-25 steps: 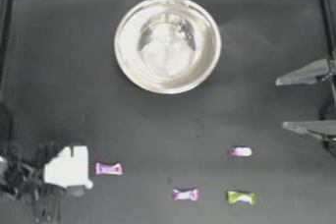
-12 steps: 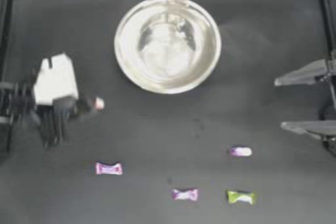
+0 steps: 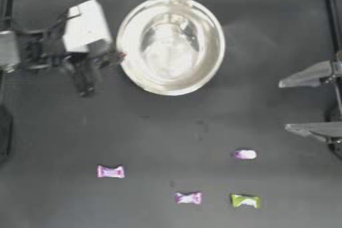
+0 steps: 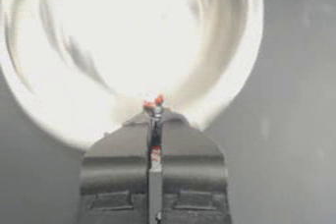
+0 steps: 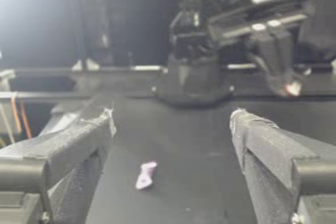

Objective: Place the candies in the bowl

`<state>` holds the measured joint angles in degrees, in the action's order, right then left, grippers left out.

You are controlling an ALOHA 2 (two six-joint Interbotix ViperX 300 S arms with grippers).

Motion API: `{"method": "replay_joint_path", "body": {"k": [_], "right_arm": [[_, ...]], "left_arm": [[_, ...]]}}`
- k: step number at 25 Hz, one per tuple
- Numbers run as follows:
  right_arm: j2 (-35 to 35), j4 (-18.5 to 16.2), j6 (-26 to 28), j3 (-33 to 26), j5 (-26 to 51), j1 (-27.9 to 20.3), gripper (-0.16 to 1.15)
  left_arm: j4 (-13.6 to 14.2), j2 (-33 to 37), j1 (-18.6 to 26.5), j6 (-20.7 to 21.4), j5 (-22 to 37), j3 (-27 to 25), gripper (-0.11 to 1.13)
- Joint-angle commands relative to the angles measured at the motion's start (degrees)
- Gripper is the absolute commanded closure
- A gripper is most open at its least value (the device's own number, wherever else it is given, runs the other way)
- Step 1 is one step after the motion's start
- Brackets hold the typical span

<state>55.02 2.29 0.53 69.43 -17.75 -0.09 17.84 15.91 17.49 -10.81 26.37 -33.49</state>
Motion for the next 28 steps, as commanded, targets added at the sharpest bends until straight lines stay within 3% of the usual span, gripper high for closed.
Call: {"method": "replay_joint_path", "body": {"k": [1,9,17,20,24,26,28], "right_arm": [[-0.53,0.26,-0.09,-0.35,-0.7,0.0,-0.02],[-0.53,0.18,-0.09,0.0,-1.49,-0.09,-0.02],[-0.53,0.18,-0.18,0.53,-2.11,-0.09,-0.02],[-0.44,0.18,-0.18,0.62,-2.11,0.0,-0.02],[-0.44,0.18,-0.26,0.79,-2.11,0.0,-0.02],[-0.44,0.18,-0.26,0.97,-2.11,0.0,-0.02],[-0.35,0.18,-0.26,0.97,-2.11,0.0,-0.02]], "left_arm": [[-0.88,-4.66,3.08,3.96,-4.31,5.1,0.9],[-1.05,-17.05,8.0,8.79,-8.26,13.01,0.9],[-1.05,-25.14,9.14,11.25,-8.79,18.11,0.84],[-1.23,-26.1,9.14,11.95,-8.88,18.37,0.65],[-2.72,-25.84,9.14,11.95,-9.4,18.37,0.15],[-3.34,-25.22,9.14,11.95,-9.76,18.37,-0.03],[-3.52,-24.52,9.14,12.04,-10.02,18.19,-0.03]]}}
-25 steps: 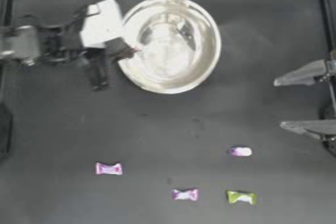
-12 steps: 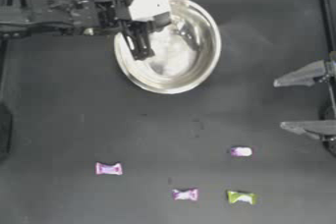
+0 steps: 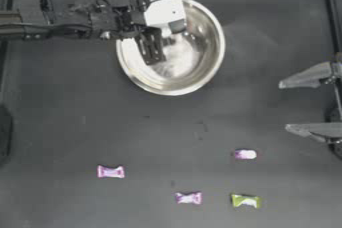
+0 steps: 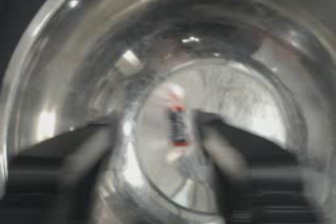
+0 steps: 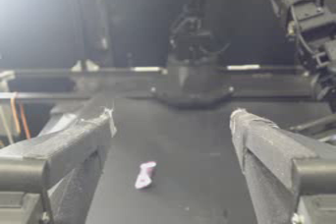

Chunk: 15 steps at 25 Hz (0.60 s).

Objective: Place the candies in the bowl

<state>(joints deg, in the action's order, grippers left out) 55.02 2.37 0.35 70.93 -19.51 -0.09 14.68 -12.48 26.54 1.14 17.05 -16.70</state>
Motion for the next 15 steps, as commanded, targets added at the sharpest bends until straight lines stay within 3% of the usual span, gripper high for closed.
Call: {"method": "replay_joint_path", "body": {"k": [1,7,15], "right_arm": [[-0.35,0.09,-0.09,-0.44,-0.35,0.0,-0.02],[0.09,0.26,-0.09,-0.44,-0.26,0.0,-0.02],[1.05,1.05,-0.18,-0.26,0.62,-0.09,-0.02]], "left_arm": [[-0.44,4.39,0.18,0.18,-0.7,1.23,0.01],[-0.7,11.6,-1.76,0.18,-0.7,-1.76,0.08],[-4.31,31.73,-7.38,0.09,-2.64,-13.36,0.11]]}}
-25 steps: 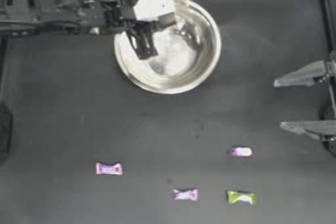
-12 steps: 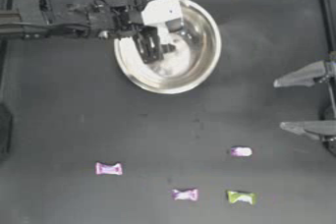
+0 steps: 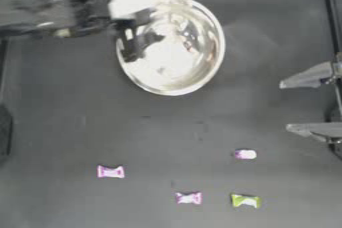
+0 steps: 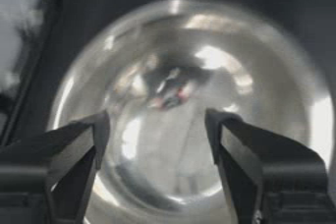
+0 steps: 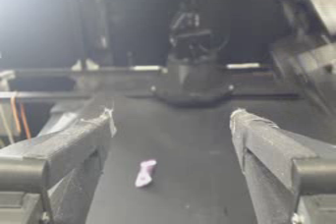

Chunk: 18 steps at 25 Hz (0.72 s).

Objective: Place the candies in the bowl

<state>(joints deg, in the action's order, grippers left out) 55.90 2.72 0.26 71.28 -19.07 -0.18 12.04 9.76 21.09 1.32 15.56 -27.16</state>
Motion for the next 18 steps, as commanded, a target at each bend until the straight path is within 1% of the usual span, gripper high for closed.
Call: {"method": "replay_joint_path", "body": {"k": [1,4,7,10,12,14,16,18], "right_arm": [[0.44,0.79,-0.09,-0.62,0.44,0.0,-0.02],[1.32,0.79,-0.09,-0.7,1.67,-0.26,-0.02],[2.37,0.79,0.0,-0.88,3.25,-0.62,-0.02],[3.6,0.79,0.0,-0.88,4.31,-1.14,-0.02],[4.31,0.79,0.09,-1.05,5.1,-1.32,-0.02],[4.83,0.79,0.09,-1.14,6.06,-1.41,-0.02],[5.27,0.79,0.09,-1.41,6.86,-1.67,-0.02],[5.36,0.79,0.09,-1.76,7.65,-1.76,-0.02]], "left_arm": [[-2.46,12.13,-2.9,-0.18,-1.58,-4.48,0.11],[-4.57,19.6,-6.33,-0.26,-3.25,-9.14,0.11],[-5.98,27.33,-9.67,-0.62,-6.77,-14.85,0.11],[-7.56,32.7,-11.51,-0.7,-11.43,-20.21,0.11],[-8.7,35.95,-12.48,-0.7,-13.1,-24.08,0.11],[-10.63,39.11,-13.54,-0.7,-14.5,-28.39,0.11],[-11.95,41.75,-14.68,-0.7,-16.17,-32.08,0.11],[-12.3,44.65,-16.17,-0.7,-18.46,-35.42,0.11]]}}
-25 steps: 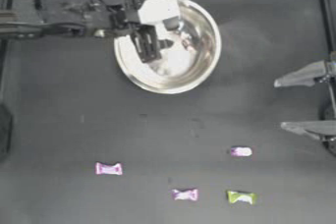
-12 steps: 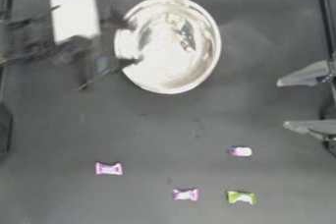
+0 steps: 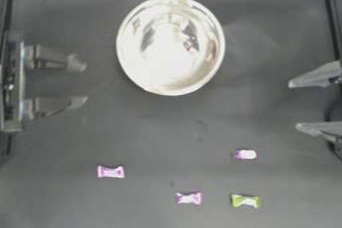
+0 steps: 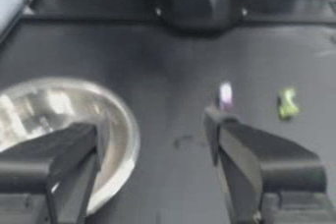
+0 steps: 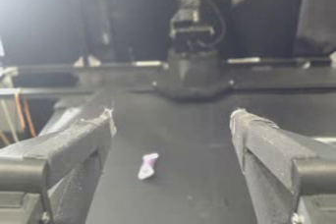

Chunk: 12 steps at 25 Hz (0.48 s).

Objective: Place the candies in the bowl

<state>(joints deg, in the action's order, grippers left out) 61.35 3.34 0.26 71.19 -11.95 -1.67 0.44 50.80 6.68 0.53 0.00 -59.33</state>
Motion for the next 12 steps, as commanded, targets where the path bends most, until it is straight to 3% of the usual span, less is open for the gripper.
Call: {"method": "replay_joint_path", "body": {"k": [1,5,12], "right_arm": [[-0.09,0.18,0.09,-1.85,0.88,-0.26,-0.02],[-0.26,0.26,0.09,-3.69,4.66,-0.35,-0.02],[-5.1,3.34,0.26,-14.5,33.49,-3.16,-0.01]], "left_arm": [[-0.97,4.92,-2.46,0.09,-4.04,-4.75,0.11],[-1.85,8.09,-3.34,0.09,-5.71,-8.0,0.11],[-1.85,8.26,-3.34,0.18,-5.1,-9.23,0.11]]}}
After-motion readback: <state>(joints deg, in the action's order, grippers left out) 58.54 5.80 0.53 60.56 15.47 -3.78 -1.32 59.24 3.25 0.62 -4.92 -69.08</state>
